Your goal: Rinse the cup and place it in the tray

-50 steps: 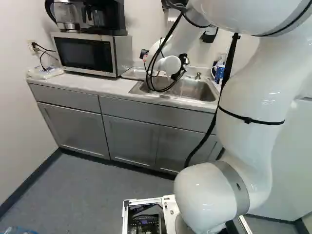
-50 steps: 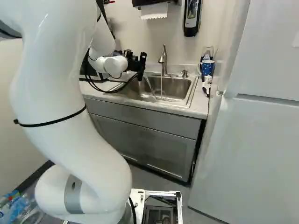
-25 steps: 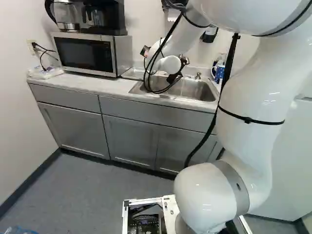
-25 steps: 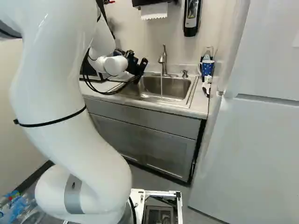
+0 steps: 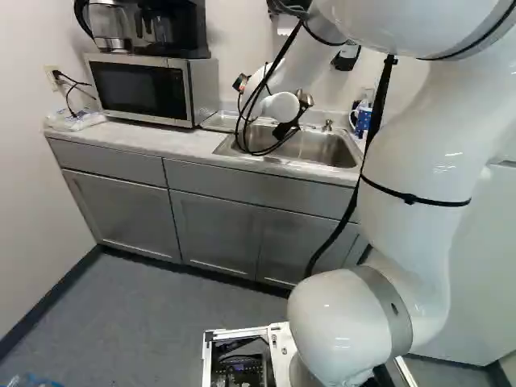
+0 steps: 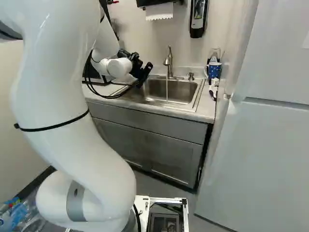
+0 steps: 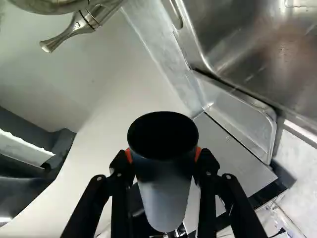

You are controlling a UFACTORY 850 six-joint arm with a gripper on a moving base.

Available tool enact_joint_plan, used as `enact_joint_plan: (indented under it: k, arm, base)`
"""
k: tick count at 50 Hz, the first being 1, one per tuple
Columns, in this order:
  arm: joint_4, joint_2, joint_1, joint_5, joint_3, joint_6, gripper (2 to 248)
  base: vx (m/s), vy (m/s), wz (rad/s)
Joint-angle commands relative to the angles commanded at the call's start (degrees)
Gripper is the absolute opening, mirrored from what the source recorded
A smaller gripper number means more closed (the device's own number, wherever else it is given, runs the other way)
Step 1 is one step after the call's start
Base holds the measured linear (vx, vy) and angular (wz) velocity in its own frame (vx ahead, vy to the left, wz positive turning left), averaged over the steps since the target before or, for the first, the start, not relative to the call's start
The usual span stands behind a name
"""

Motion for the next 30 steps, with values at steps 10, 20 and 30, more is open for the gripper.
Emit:
enact_joint_plan:
  k: [10, 20, 30]
  arm:
    - [0.0, 0.0, 0.0, 0.0, 0.0, 0.0, 125]
    - [0.0, 0.0, 0.0, 0.0, 0.0, 0.0, 125]
    - [0.0, 0.0, 0.0, 0.0, 0.0, 0.0, 125]
  base:
    - [0.000, 0.000, 0.000]
    - [0.000, 0.000, 0.000]
    - [0.000, 0.000, 0.000]
